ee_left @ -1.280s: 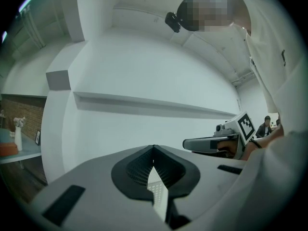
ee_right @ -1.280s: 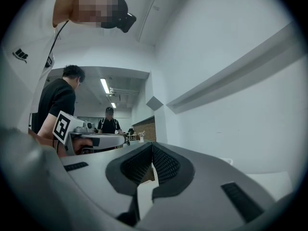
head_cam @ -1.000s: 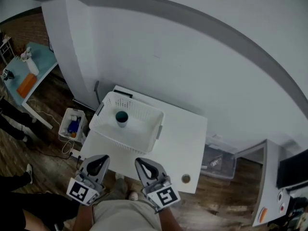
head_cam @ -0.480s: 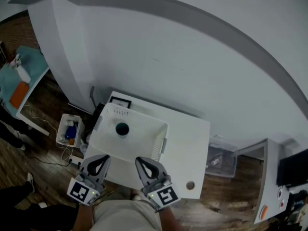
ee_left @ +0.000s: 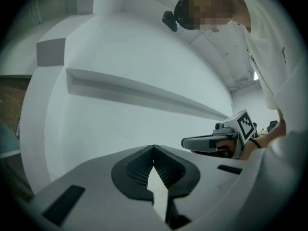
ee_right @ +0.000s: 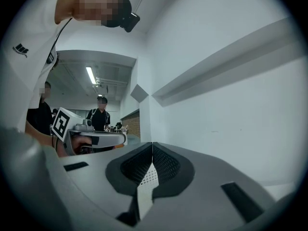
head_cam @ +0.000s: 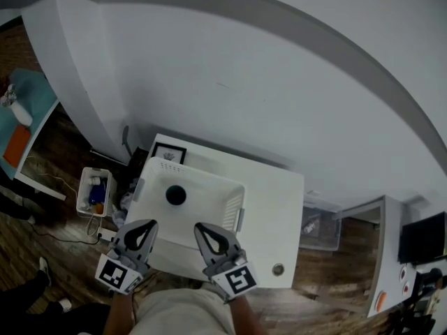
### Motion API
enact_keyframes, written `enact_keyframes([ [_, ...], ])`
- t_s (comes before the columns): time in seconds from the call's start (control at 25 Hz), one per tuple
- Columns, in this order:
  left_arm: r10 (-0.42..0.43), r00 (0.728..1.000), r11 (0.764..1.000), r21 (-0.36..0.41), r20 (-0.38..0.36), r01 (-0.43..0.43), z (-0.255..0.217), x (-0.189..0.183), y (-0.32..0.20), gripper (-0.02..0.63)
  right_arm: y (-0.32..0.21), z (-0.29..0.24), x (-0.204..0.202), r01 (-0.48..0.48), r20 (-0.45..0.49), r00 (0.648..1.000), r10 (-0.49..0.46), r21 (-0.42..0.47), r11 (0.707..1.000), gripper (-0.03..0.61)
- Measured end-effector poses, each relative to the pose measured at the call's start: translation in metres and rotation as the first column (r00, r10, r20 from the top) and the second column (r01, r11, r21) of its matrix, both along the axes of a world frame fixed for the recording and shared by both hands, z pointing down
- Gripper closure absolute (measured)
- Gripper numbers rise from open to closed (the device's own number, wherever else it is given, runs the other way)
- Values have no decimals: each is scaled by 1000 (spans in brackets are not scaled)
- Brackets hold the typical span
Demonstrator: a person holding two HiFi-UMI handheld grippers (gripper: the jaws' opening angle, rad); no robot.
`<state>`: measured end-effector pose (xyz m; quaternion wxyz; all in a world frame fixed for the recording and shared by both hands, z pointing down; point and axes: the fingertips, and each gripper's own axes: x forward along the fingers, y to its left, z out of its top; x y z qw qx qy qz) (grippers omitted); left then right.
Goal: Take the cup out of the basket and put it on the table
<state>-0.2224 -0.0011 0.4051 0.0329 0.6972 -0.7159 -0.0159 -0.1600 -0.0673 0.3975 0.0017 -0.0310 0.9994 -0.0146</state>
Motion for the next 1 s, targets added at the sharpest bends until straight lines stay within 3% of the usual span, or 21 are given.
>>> enact_keyframes([
  [0.44, -67, 998, 997, -48, -10, 67, 12, -16, -20, 612, -22, 25, -27, 99, -95, 991, -97, 19, 995, 568],
  [1.0, -103, 994, 991, -88, -24, 100, 28, -38, -26, 612, -34, 69, -61, 217, -308, 933, -187, 66, 974, 566],
])
